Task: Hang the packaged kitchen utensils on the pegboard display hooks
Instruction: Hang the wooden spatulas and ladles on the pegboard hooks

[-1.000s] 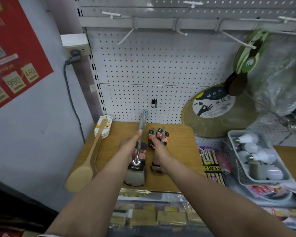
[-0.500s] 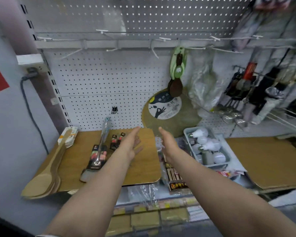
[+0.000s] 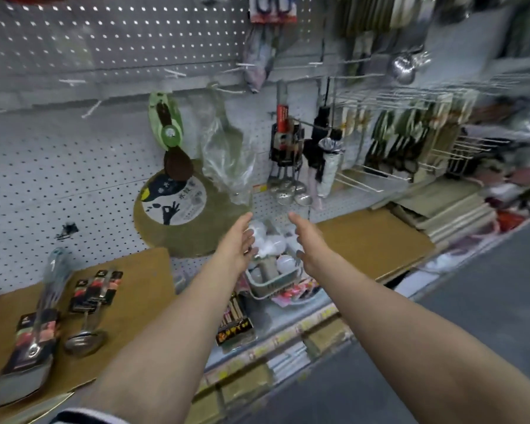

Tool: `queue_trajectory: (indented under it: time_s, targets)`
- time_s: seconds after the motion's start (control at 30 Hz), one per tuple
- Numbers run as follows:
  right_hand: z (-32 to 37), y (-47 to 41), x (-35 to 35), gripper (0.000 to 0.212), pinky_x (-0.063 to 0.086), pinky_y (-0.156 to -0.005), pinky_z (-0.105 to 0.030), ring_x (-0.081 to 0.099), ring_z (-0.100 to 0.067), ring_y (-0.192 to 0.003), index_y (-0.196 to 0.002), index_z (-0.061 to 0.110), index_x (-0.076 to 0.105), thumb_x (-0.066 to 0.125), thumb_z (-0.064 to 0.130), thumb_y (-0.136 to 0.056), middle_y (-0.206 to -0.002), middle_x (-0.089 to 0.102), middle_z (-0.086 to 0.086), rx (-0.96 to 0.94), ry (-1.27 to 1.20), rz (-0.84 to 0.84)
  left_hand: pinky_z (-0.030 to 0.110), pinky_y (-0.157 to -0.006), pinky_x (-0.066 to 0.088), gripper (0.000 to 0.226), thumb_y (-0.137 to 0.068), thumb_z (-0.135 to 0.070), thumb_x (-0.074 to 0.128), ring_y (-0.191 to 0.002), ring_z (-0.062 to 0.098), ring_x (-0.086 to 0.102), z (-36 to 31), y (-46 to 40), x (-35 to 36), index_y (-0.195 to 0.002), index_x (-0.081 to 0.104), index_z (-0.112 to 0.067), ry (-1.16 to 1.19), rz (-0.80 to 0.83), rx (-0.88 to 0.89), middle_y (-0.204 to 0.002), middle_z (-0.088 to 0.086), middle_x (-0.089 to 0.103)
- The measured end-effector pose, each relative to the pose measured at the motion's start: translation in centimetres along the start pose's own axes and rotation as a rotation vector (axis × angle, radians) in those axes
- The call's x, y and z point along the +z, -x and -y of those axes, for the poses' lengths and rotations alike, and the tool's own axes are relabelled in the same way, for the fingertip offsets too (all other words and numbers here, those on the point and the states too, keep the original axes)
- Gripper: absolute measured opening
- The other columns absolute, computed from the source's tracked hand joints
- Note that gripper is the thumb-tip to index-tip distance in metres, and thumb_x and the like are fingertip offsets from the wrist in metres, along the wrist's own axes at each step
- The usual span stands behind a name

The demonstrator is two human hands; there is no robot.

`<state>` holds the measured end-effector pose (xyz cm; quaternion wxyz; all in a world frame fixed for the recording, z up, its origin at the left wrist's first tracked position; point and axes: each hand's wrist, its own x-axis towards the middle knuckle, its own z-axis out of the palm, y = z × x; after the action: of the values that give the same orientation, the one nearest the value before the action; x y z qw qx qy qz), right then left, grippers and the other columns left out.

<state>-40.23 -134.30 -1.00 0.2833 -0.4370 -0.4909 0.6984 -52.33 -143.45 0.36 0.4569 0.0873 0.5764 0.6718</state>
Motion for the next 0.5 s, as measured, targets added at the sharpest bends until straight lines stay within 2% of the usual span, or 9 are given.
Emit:
queue_trajectory:
  time_s: [0.1,0.17,0.37,0.5]
  targets:
    - [1.3,-1.8,-5.4,0.057,0.037,-0.099,-0.040,0.044,-0.025,-0.135,-0.140,0.024,0.051,0.064,0.053,-0.093,-0.152,0.047,-0.004,-0.037,0.003,-0.073,0.039,-0.109,0.043,0.060,-0.092,-0.045,0.067,-0.137,0.021,0.047,1.3,-2.4,5.6,-0.142,0.053,-0.015,-0.032,0.050,-0.004,-0.147,0.007,0.051]
    - [2.0,-3.5,-9.0,0.061,0.035,-0.105,-0.043,0.040,-0.026,-0.141,-0.144,0.024,0.049,0.064,0.053,-0.093,-0.155,0.044,-0.004,-0.045,-0.010,-0.108,0.037,-0.107,0.044,0.062,-0.092,-0.046,0.068,-0.137,0.021,0.047,2.3,-3.8,9.8,-0.143,0.052,-0.016,-0.042,0.089,-0.009,-0.147,0.006,0.052]
    - [6.1,-9.9,-21.0,0.063,0.030,-0.111,-0.046,0.038,-0.025,-0.143,-0.144,0.027,0.049,0.067,0.054,-0.090,-0.154,0.044,0.000,-0.085,-0.038,-0.235,0.039,-0.102,0.042,0.054,-0.092,-0.041,0.068,-0.132,0.021,0.051,5.4,-10.9,24.2,-0.139,0.056,-0.017,-0.024,0.181,-0.025,-0.143,0.005,0.057]
    - [10.1,-15.1,-29.2,0.046,0.030,-0.103,-0.041,0.040,-0.021,-0.136,-0.126,0.031,0.056,0.067,0.054,-0.088,-0.145,0.048,0.006,-0.077,-0.011,-0.296,0.039,-0.105,0.040,0.054,-0.094,-0.039,0.065,-0.136,0.020,0.048,6.3,-15.1,35.1,-0.141,0.054,-0.016,-0.012,0.243,-0.058,-0.146,0.005,0.054]
